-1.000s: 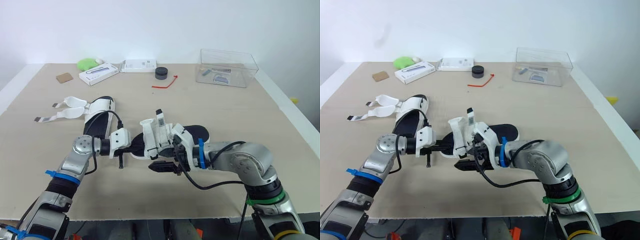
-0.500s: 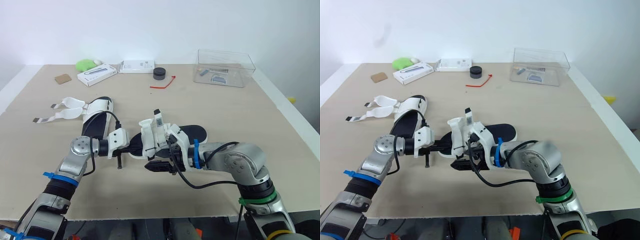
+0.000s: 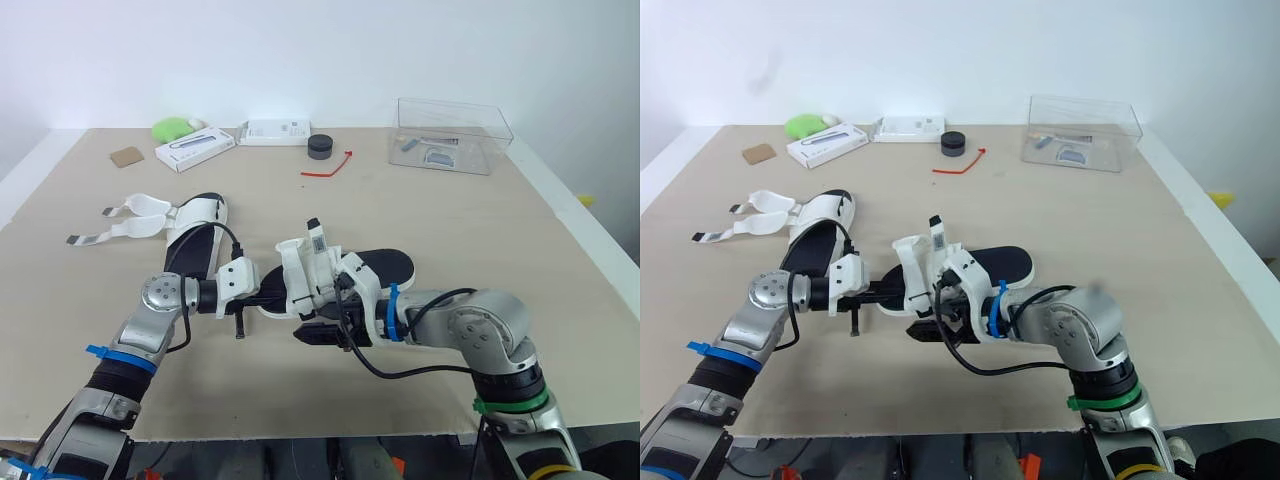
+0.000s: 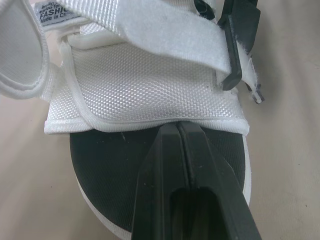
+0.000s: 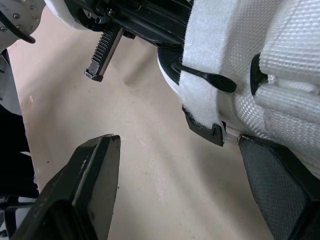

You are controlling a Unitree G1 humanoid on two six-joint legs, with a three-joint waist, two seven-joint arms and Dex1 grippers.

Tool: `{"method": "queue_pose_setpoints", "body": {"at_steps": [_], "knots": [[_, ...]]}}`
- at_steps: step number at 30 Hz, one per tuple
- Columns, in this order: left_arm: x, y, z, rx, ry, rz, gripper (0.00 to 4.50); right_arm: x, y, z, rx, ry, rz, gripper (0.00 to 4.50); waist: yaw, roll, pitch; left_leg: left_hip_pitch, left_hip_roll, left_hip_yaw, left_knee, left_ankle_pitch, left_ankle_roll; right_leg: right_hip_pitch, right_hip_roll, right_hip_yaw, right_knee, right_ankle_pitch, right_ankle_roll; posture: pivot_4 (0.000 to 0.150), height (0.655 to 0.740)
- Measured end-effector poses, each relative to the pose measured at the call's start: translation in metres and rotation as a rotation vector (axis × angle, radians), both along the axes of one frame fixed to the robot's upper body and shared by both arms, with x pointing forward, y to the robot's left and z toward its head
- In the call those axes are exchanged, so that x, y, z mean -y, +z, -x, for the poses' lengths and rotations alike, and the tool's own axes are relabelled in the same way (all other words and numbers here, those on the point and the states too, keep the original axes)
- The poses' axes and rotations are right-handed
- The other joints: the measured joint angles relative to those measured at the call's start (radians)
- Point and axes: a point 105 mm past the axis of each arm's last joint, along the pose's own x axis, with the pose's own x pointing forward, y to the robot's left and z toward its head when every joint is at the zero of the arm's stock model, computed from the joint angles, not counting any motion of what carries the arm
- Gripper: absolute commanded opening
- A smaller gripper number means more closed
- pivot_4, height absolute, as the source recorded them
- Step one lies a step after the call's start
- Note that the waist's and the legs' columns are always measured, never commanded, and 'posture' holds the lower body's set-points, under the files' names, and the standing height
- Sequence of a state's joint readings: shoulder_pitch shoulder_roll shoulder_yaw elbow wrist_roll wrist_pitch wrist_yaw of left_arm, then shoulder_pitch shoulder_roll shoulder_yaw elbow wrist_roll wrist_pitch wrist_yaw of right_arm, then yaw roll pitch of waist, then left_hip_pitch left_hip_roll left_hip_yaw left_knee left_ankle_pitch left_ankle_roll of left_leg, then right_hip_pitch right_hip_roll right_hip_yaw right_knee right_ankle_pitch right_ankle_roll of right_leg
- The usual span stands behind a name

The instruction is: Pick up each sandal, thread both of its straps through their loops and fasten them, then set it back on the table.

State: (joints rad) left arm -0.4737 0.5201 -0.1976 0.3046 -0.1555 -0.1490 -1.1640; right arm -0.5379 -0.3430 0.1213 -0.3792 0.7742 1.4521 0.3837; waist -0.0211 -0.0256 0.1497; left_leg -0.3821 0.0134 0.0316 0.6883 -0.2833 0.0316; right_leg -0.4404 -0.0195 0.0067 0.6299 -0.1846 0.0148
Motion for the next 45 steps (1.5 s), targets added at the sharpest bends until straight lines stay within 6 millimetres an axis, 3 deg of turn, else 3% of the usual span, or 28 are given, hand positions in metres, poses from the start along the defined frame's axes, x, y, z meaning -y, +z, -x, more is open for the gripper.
{"method": "queue_pose_setpoints", "body": {"at_steps": [4, 6, 12, 17, 22, 28, 34, 41, 43, 45], "knots": [[0.0, 0.0, 0.0, 0.001, -0.001, -0.003, 0.0, -0.001, 0.005, -0.002, -0.01, -0.021, -0.026, 4.04, 0.0, 0.0, 0.0, 0.0, 0.0, 0.0, 0.0, 0.0, 0.0, 0.0, 0.001, 0.0, 0.0, 0.0, 0.0, 0.15, 0.74], [0.0, 0.0, 0.0, 0.001, -0.001, -0.003, 0.0, -0.002, 0.007, -0.002, -0.009, -0.019, -0.029, 3.66, 0.0, 0.0, 0.0, -0.001, 0.0, 0.0, 0.0, 0.0, 0.0, 0.0, 0.001, 0.0, 0.0, 0.0, 0.0, 0.15, 0.74], [0.0, 0.001, 0.0, 0.003, -0.007, -0.005, 0.0, -0.005, 0.017, -0.005, 0.005, -0.022, -0.064, 1.41, 0.0, 0.0, 0.0, -0.001, 0.0, 0.0, 0.0, 0.0, 0.0, -0.001, 0.001, 0.0, 0.0, 0.0, 0.0, 0.15, 0.74], [0.001, 0.001, 0.0, 0.006, -0.011, -0.005, 0.0, -0.004, 0.017, -0.006, -0.002, -0.029, -0.052, 0.06, 0.0, 0.0, 0.0, -0.002, 0.0, 0.0, -0.001, 0.0, 0.0, -0.001, 0.0, 0.0, 0.0, -0.001, 0.0, 0.15, 0.74], [0.001, 0.001, 0.001, 0.006, -0.01, -0.004, 0.0, -0.001, 0.014, -0.003, -0.023, -0.02, -0.037, 0.06, 0.0, 0.0, 0.0, -0.002, 0.0, -0.001, -0.001, 0.0, 0.0, -0.001, -0.001, 0.0, 0.0, -0.001, 0.0, 0.15, 0.74], [0.002, 0.0, 0.002, 0.01, -0.011, -0.002, 0.0, 0.017, -0.012, 0.025, -0.132, 0.064, 0.056, 0.06, 0.0, 0.0, 0.0, -0.002, 0.0, -0.002, -0.001, -0.001, 0.0, -0.001, -0.002, 0.0, -0.001, -0.003, -0.001, 0.15, 0.74], [0.002, 0.001, 0.004, 0.014, -0.014, -0.001, 0.0, 0.025, -0.005, 0.044, -0.134, 0.161, 0.039, 0.06, 0.0, 0.0, 0.0, -0.002, -0.001, -0.003, -0.002, -0.002, 0.0, -0.001, 0.0, -0.001, -0.001, -0.005, 0.0, 0.15, 0.74], [0.005, 0.0, 0.007, 0.02, -0.033, -0.006, 0.0, 0.028, -0.003, 0.051, -0.141, 0.187, 0.03, 0.06, 0.0, 0.0, 0.0, -0.003, -0.002, -0.003, -0.002, -0.006, 0.001, 0.0, -0.002, 0.0, -0.001, -0.008, 0.001, 0.15, 0.74], [0.006, 0.003, 0.004, 0.039, -0.056, -0.014, 0.0, 0.025, -0.003, 0.054, -0.15, 0.203, 0.023, 1.28, 0.001, 0.0, 0.0, -0.004, -0.004, -0.002, -0.001, -0.007, 0.001, 0.0, -0.004, -0.001, -0.001, -0.008, 0.001, 0.15, 0.74], [0.006, 0.003, 0.004, 0.044, -0.06, -0.017, 0.0, 0.025, -0.003, 0.054, -0.149, 0.205, 0.021, 1.91, 0.001, 0.0, 0.0, -0.003, -0.004, -0.002, -0.001, -0.007, 0.001, 0.0, -0.004, -0.001, -0.001, -0.008, 0.002, 0.15, 0.74]]}}
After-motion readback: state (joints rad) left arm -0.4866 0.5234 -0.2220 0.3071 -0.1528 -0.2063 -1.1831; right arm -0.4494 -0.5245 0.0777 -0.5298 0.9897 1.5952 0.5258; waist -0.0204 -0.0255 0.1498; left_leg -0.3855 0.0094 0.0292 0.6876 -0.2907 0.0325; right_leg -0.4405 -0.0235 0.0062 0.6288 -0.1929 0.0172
